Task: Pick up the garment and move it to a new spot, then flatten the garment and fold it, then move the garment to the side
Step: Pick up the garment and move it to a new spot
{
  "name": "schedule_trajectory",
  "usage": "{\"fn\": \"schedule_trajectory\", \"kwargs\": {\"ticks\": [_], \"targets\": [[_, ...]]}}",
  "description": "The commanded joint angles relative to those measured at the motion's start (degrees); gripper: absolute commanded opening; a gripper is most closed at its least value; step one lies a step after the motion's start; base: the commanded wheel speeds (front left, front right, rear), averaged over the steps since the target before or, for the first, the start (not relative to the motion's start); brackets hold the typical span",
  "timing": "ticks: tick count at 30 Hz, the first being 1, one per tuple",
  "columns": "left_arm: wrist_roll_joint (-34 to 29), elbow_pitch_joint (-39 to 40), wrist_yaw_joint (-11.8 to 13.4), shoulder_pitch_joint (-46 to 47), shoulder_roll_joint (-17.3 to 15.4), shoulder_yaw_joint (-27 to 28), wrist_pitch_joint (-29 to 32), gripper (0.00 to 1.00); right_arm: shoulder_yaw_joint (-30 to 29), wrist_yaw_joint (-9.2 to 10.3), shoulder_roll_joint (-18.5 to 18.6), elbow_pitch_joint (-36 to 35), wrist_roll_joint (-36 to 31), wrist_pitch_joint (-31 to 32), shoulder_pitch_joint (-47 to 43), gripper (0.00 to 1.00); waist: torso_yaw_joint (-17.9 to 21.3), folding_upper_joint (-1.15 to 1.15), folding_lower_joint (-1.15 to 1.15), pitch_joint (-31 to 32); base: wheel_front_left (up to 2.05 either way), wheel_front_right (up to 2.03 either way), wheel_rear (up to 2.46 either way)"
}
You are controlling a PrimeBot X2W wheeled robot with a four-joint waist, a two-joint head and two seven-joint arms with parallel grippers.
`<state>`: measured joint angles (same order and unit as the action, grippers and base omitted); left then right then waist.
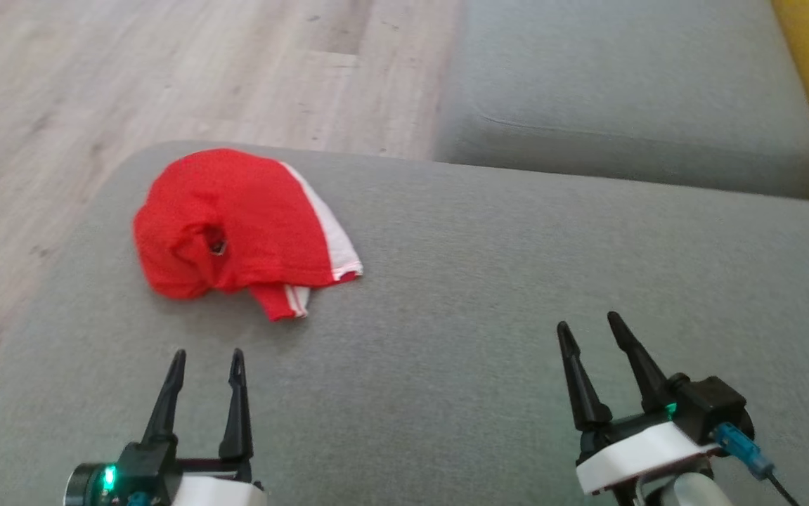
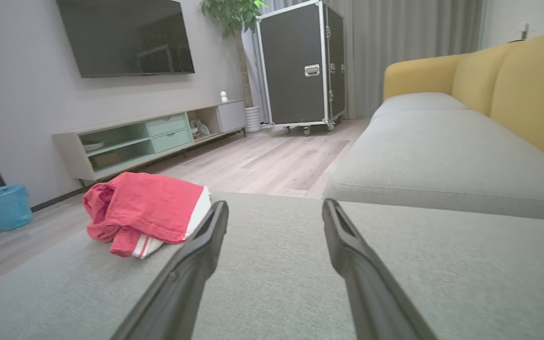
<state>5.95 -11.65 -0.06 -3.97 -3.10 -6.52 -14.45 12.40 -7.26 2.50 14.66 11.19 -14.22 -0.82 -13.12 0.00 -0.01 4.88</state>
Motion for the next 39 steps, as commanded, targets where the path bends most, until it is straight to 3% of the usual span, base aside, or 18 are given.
{"fn": "schedule_trajectory", "kwargs": {"ticks": [1,11,21,26,29,33,39], "targets": [[-0.77,2.22,-0.28,1.62,0.14,2.44,-0.55,1.00,1.62,-0.23,0.38,-2.05,0.65,-0.78,1.52,1.00,-2.16,0.00,0.01,0.79,0.00,0.00,0.00],[-1.54,2.76,-1.07,0.47,0.16,3.94,-0.55,1.00,2.74,-0.23,0.38,-2.01,1.65,-0.78,0.98,1.00,-4.37,0.00,0.01,1.57,0.00,0.00,0.00],[-2.90,2.97,-1.85,1.58,-0.91,5.38,-0.55,1.00,4.04,-0.23,0.38,-2.13,1.38,-0.78,1.54,1.00,-2.58,0.00,0.01,0.09,0.00,0.00,0.00],[-4.95,0.85,-4.24,8.32,-5.47,4.43,-0.55,1.00,3.14,-0.23,0.38,-2.97,0.36,-0.78,3.17,1.00,-0.21,0.00,0.01,-3.48,0.00,0.00,0.00],[-6.01,-3.54,-6.08,16.56,-9.98,2.71,0.39,1.00,2.24,-0.23,0.38,-3.78,-0.25,-0.78,4.56,1.00,1.05,0.00,0.01,-6.91,0.00,0.00,0.00],[-4.81,-10.61,-7.31,29.89,-15.96,-1.76,7.37,1.00,1.69,-0.23,0.38,-4.53,-1.30,-0.78,6.56,1.00,2.92,0.00,0.01,-11.38,0.00,0.00,0.00],[5.61,-19.54,-7.40,45.33,-25.44,-14.56,19.62,1.00,0.87,-0.23,0.38,-5.20,-1.43,-0.78,9.41,1.00,6.19,0.00,0.01,-16.56,0.00,0.00,0.00]]}}
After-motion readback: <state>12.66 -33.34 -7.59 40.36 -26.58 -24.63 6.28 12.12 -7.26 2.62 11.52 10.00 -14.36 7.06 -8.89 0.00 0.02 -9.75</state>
